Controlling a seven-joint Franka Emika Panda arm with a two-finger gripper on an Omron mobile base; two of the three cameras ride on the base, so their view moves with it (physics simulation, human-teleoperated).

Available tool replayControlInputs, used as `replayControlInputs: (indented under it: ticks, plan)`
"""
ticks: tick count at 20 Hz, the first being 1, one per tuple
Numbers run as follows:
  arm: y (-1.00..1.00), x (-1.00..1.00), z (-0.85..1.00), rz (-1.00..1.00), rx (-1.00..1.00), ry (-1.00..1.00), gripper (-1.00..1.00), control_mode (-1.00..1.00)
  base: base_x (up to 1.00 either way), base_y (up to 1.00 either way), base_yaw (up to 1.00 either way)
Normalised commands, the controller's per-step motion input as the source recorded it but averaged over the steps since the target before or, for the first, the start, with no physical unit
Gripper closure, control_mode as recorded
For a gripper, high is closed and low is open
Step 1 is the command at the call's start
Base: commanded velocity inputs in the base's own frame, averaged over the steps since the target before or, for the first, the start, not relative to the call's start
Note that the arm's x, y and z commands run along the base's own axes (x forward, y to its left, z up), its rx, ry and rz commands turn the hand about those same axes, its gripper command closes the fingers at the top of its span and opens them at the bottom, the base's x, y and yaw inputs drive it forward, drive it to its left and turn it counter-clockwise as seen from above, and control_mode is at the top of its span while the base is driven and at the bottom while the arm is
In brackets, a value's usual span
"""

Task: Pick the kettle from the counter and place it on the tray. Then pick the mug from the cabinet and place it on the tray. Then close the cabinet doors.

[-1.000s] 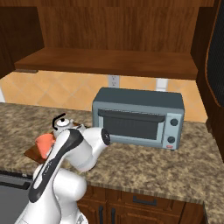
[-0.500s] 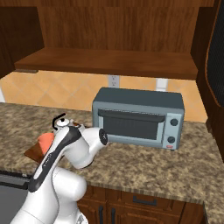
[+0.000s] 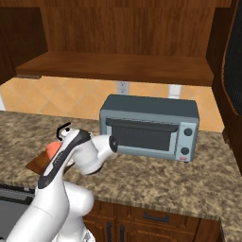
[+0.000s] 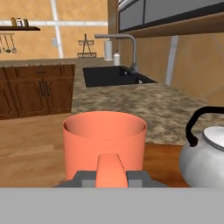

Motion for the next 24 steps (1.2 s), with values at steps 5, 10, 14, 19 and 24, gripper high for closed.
replayControlInputs:
  ticks: [5,10,14,19,24]
  plan:
    - [0.18,0.09,-0.31,0.0,0.0,-0.01,1.0,-1.0,0.0,0.0,0.0]
    - [0.29,0.0,-0.35,0.0,0.0,-0.03,1.0,-1.0,0.0,0.0,0.0]
    - [0.25,0.01,-0.34,0.0,0.0,-0.02,1.0,-1.0,0.0,0.0,0.0]
    - [0.27,0.02,-0.42,0.0,0.02,-0.01,1.0,-1.0,0.0,0.0,0.0]
    - [0.08,0.05,-0.4,0.0,0.04,0.0,1.0,-1.0,0.0,0.0,0.0]
